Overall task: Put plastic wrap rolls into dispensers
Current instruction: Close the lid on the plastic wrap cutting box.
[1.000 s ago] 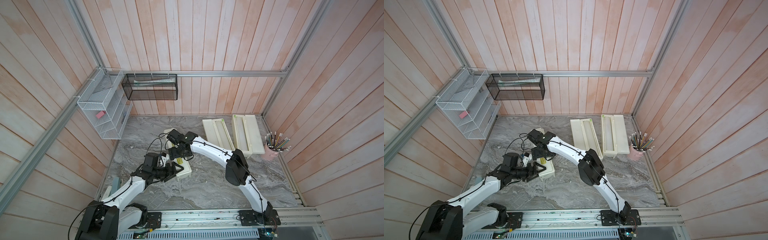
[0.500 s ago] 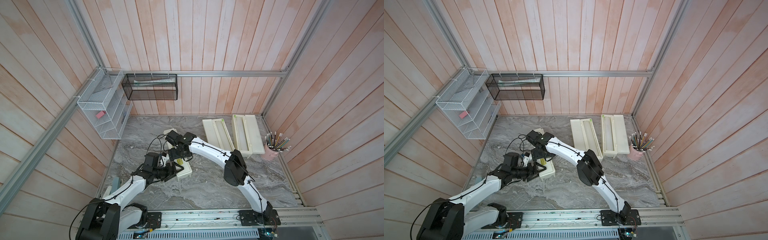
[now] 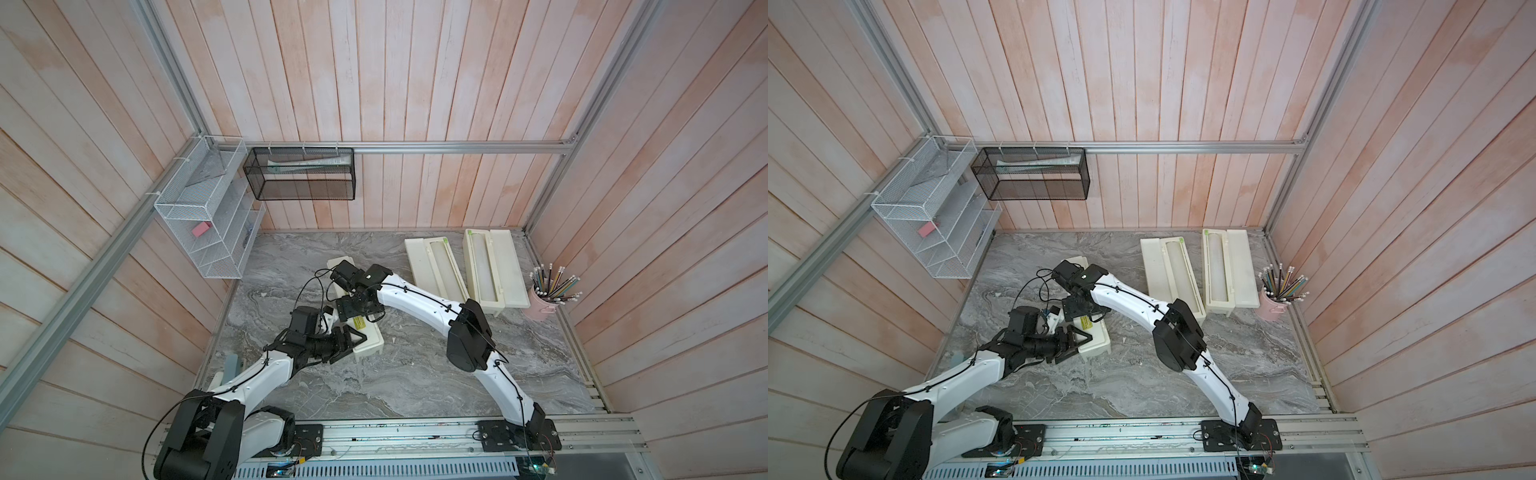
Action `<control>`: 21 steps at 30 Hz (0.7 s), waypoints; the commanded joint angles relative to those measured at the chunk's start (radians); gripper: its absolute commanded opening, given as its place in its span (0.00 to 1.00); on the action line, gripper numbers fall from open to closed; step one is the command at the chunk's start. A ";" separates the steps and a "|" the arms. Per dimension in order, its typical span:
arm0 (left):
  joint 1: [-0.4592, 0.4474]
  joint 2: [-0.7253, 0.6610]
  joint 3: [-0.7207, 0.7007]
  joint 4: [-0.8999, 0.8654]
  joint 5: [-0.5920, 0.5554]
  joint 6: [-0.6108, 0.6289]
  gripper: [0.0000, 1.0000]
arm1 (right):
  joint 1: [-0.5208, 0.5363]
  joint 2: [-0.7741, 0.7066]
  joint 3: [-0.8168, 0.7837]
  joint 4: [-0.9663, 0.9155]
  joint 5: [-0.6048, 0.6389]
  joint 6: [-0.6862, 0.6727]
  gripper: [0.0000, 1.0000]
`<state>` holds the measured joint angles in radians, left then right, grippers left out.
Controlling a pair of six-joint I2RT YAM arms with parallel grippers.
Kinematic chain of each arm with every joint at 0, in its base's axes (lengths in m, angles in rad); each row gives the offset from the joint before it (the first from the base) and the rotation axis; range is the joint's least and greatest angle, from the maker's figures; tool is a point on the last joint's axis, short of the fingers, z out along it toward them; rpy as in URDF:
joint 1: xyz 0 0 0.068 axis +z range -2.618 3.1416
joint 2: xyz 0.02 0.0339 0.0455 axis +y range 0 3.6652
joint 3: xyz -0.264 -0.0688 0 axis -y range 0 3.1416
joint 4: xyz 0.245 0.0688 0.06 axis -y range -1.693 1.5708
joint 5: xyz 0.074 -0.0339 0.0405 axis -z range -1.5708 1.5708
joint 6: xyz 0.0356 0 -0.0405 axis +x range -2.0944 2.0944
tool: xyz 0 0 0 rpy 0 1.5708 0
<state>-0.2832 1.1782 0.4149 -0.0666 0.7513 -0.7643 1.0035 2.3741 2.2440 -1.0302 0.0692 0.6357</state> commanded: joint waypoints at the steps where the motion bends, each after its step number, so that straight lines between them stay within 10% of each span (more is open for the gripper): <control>1: -0.004 0.014 -0.030 0.028 -0.012 0.006 0.79 | 0.025 0.051 -0.003 -0.017 -0.023 0.002 0.90; 21: -0.002 0.073 -0.009 -0.047 -0.061 0.041 0.76 | 0.003 -0.075 -0.019 0.036 0.065 -0.013 0.98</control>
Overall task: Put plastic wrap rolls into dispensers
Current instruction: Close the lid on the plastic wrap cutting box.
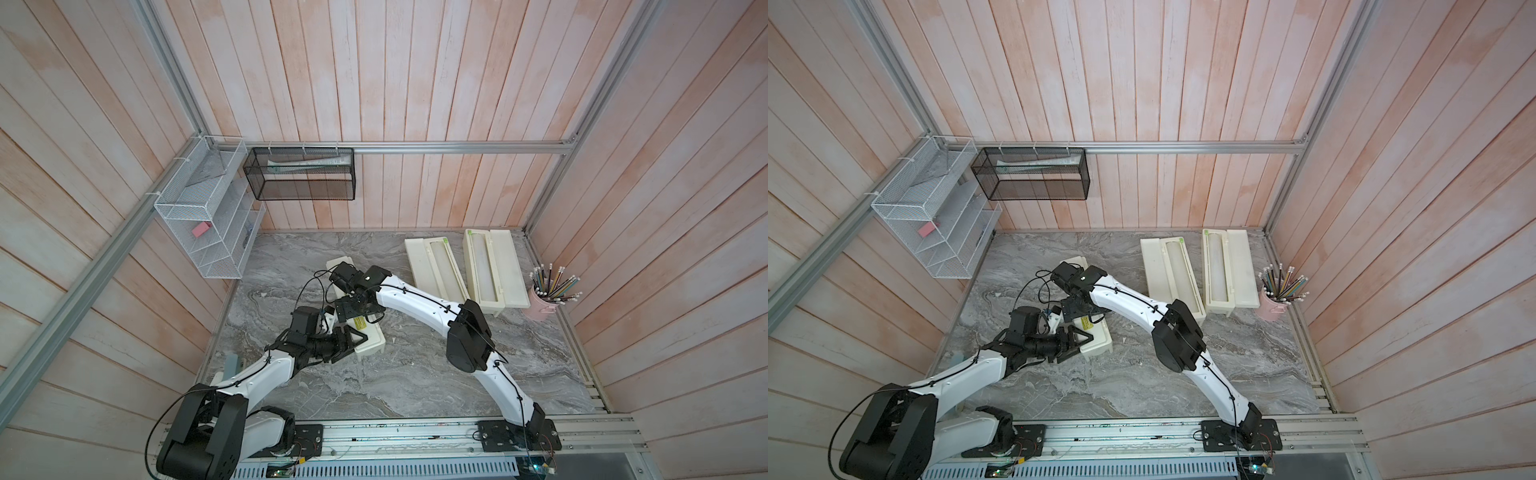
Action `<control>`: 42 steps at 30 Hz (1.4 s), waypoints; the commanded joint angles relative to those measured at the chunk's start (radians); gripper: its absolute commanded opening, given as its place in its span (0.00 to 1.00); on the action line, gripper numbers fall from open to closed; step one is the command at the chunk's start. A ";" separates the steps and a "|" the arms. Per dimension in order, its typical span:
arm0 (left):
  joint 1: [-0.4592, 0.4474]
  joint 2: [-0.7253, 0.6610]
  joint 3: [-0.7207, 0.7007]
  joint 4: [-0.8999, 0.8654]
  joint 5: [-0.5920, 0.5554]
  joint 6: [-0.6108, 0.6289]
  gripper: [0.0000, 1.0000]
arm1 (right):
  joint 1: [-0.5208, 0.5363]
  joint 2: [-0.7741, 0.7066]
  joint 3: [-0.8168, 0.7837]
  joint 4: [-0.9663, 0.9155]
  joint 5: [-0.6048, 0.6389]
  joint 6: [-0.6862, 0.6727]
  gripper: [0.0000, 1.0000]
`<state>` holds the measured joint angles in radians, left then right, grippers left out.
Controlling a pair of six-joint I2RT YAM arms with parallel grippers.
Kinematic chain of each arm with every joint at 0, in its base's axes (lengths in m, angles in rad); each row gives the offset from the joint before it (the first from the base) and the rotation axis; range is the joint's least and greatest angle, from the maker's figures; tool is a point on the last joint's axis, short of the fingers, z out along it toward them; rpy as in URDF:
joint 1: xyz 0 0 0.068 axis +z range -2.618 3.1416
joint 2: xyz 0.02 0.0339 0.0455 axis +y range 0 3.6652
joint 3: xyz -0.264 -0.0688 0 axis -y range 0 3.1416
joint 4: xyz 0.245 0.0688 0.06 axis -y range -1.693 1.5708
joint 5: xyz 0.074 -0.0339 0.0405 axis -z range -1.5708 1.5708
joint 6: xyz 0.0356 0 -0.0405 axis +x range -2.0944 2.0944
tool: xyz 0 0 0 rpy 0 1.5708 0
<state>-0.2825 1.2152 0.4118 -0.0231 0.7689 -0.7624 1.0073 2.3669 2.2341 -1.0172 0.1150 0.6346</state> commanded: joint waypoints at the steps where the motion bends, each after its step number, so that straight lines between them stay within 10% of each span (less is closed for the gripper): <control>1: -0.003 0.037 -0.004 -0.095 -0.080 0.041 0.76 | -0.001 -0.077 -0.011 0.027 0.022 -0.017 0.98; 11: -0.004 0.043 0.008 -0.114 -0.083 0.043 0.75 | -0.007 -0.155 -0.048 0.040 0.021 -0.048 0.98; 29: -0.003 0.061 0.053 -0.127 -0.086 0.061 0.75 | -0.142 -0.572 -0.893 0.655 -0.435 -0.091 0.87; 42: -0.004 0.137 0.053 -0.086 -0.082 0.066 0.74 | -0.155 -0.557 -1.099 0.978 -0.664 0.053 0.72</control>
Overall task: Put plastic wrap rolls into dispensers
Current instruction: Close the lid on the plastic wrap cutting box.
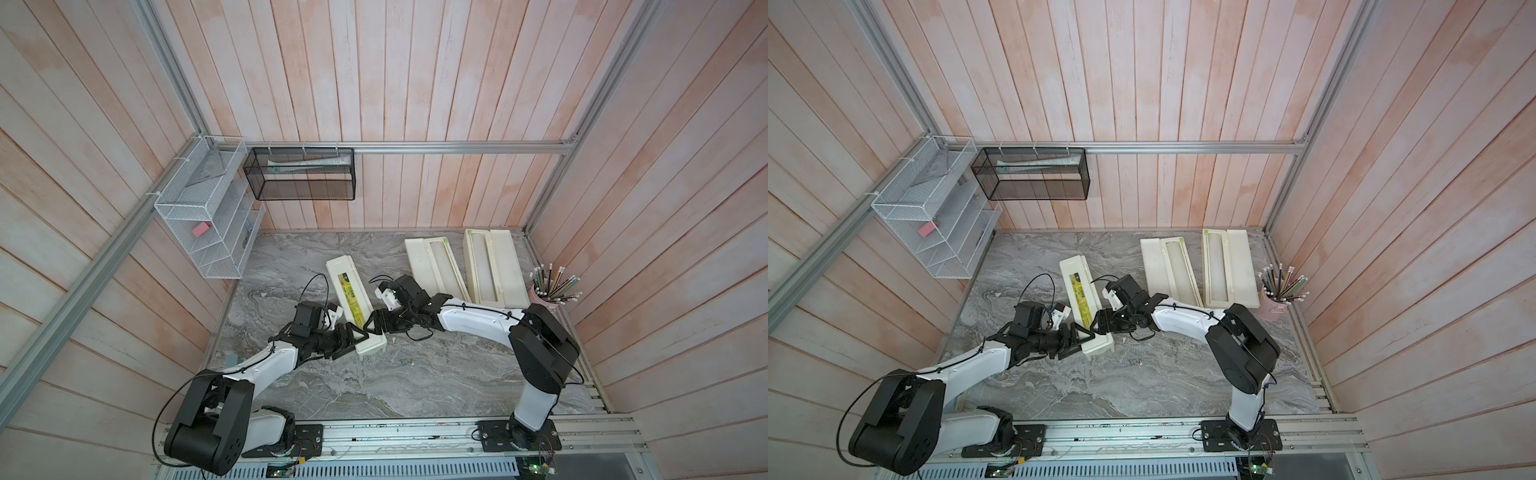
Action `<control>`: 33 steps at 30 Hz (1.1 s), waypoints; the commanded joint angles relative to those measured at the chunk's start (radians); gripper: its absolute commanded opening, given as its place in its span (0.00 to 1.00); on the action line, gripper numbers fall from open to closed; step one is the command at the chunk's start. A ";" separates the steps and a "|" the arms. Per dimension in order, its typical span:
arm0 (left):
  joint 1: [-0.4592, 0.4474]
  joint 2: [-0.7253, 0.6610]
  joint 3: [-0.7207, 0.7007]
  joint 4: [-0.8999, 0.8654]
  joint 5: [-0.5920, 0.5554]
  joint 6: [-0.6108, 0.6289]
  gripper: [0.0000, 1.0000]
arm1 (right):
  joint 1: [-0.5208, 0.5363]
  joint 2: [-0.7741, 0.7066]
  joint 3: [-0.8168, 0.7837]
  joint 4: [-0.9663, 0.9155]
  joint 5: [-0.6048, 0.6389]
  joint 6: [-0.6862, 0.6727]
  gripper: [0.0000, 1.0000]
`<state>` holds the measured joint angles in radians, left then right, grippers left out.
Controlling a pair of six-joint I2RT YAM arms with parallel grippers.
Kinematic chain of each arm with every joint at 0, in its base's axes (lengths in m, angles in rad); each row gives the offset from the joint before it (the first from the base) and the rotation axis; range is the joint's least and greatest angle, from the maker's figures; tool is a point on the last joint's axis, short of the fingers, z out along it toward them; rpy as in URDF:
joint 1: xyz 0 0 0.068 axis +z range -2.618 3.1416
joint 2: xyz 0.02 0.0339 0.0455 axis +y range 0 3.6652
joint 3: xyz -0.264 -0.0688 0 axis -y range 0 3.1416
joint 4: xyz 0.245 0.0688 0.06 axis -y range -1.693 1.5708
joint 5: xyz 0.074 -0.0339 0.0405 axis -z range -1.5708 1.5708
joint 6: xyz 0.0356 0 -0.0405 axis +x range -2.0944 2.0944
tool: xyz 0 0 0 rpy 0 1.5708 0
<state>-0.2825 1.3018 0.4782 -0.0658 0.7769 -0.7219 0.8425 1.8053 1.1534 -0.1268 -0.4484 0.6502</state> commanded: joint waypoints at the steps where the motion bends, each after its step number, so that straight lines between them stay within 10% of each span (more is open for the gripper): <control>1: -0.006 0.056 -0.016 -0.039 -0.091 0.024 0.74 | 0.009 0.007 -0.022 0.093 -0.102 0.043 0.71; 14: 0.042 0.119 0.014 -0.014 -0.136 0.042 0.74 | -0.045 0.035 0.018 0.089 -0.087 0.043 0.72; 33: 0.231 0.346 0.300 0.065 -0.184 0.052 0.72 | -0.189 0.350 0.482 -0.023 -0.087 -0.058 0.77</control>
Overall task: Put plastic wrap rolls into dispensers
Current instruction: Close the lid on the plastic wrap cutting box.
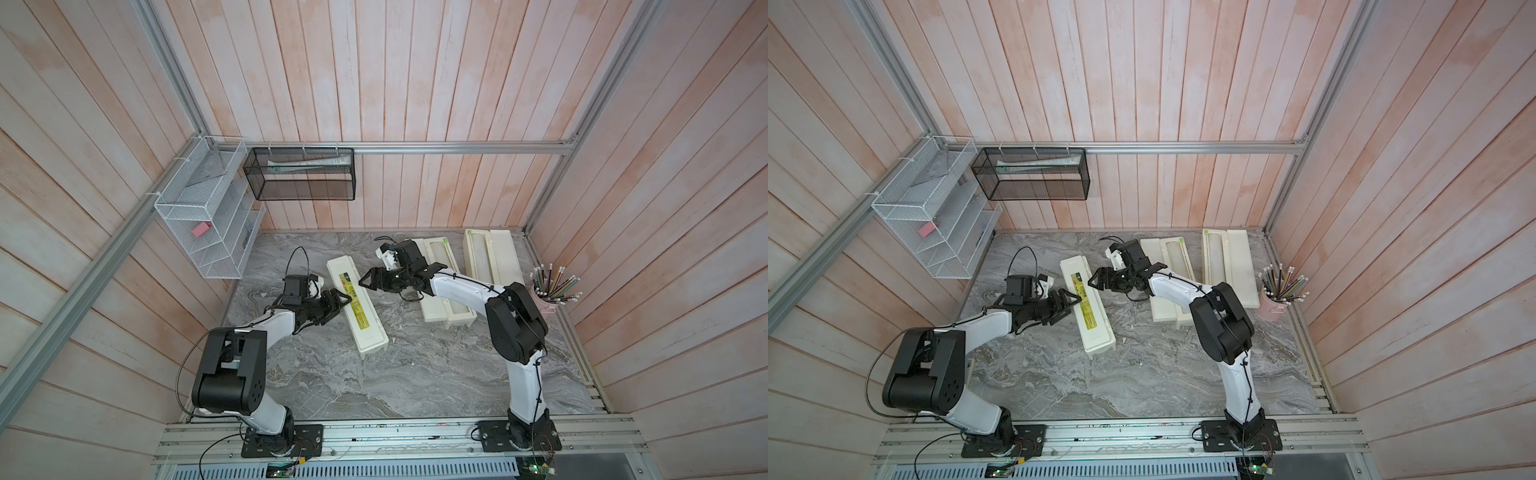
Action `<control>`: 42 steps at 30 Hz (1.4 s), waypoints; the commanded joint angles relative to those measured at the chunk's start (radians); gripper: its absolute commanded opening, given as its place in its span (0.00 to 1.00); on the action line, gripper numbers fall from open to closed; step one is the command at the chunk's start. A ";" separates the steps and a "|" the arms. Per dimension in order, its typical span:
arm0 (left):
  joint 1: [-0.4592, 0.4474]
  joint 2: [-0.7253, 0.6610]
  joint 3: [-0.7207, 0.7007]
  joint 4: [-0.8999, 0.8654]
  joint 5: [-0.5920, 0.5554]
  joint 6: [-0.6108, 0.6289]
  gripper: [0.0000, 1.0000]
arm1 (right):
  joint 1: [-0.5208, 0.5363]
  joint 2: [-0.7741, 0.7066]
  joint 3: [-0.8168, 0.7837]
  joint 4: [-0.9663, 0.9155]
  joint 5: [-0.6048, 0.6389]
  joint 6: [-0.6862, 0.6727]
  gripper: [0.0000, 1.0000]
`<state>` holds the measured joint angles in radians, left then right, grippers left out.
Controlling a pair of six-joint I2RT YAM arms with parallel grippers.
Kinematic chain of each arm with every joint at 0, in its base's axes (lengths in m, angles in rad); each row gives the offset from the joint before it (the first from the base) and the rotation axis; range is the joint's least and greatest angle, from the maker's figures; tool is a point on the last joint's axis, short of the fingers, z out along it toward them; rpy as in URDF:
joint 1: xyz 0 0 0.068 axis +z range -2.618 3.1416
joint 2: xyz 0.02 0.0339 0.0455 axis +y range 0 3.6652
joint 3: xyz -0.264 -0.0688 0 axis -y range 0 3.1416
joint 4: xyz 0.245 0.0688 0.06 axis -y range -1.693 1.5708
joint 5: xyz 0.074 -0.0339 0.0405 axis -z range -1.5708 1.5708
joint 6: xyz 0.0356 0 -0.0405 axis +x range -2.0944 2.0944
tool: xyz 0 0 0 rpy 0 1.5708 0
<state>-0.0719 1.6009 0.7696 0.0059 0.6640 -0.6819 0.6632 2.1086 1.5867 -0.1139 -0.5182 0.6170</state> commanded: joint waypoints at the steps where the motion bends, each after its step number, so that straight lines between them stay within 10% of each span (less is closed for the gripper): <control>1: 0.025 0.059 0.016 0.005 -0.066 0.007 0.71 | -0.013 0.069 0.068 -0.036 -0.030 -0.024 0.77; 42: 0.066 0.507 0.372 0.038 0.046 -0.024 0.72 | -0.030 0.517 0.623 -0.188 -0.171 -0.009 0.73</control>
<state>0.0113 2.0239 1.1519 0.1772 0.8070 -0.7254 0.6144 2.5645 2.1826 -0.2413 -0.6922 0.6064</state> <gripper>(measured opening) 0.728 0.731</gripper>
